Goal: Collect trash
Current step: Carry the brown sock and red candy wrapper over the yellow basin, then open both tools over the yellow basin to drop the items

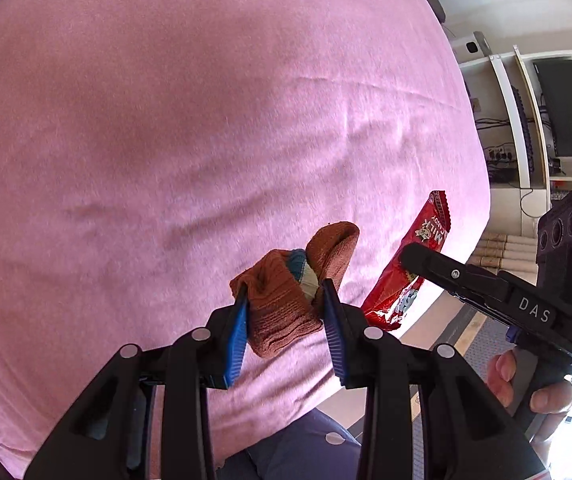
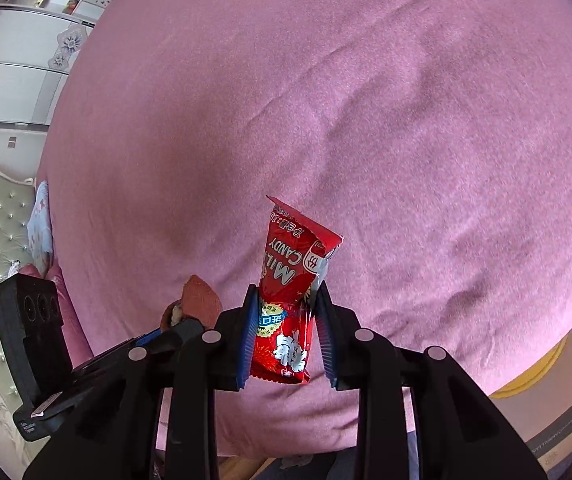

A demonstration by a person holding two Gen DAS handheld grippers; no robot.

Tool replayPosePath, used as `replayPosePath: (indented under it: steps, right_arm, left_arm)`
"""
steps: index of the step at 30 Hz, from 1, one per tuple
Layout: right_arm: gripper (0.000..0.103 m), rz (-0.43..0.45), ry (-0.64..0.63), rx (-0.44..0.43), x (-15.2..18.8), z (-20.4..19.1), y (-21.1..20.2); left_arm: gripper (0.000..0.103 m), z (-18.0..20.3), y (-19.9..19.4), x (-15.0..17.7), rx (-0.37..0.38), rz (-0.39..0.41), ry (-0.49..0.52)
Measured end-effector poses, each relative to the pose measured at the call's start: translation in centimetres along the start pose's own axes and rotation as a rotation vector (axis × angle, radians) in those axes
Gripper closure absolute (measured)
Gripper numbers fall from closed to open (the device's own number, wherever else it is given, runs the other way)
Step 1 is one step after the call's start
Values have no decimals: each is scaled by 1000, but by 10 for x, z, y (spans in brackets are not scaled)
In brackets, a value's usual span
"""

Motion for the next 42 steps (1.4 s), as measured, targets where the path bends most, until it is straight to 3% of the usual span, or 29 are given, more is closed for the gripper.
replayPosePath:
  steps: [9,18,26,38,41,42]
  right_arm:
    - [76,46,41,19,92,30,-34]
    - [76,65,148,72,145,112,-75]
    - [76,52,184,203,191,202,-118]
    - [75,-10,276,189,241,283,-121]
    - [71,-7,289,184,246,295,-121]
    - [57,-6,299,187,248,299,-123]
  left_arm:
    - [68,44,22,85,-19,-58,146]
    - [68,113,69,153,-41,-153,272]
    - [68,180,128,213,-54,-247,367]
    - [68,233,211,270,-132,-359,450]
    - [66,240,225,278,-148,-367,454]
    - [64,243,229,280,-149,-372,458]
Point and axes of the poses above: each gripper's, at about its wrist camera, not at the fingertips, and y roughly the way its jaws point, z to its right, x to its underside, the point moved 7 cm from there along y, roughly the way its jaws point, and after that the axes turned 12 degrees about -y, right-handed, at the moved point
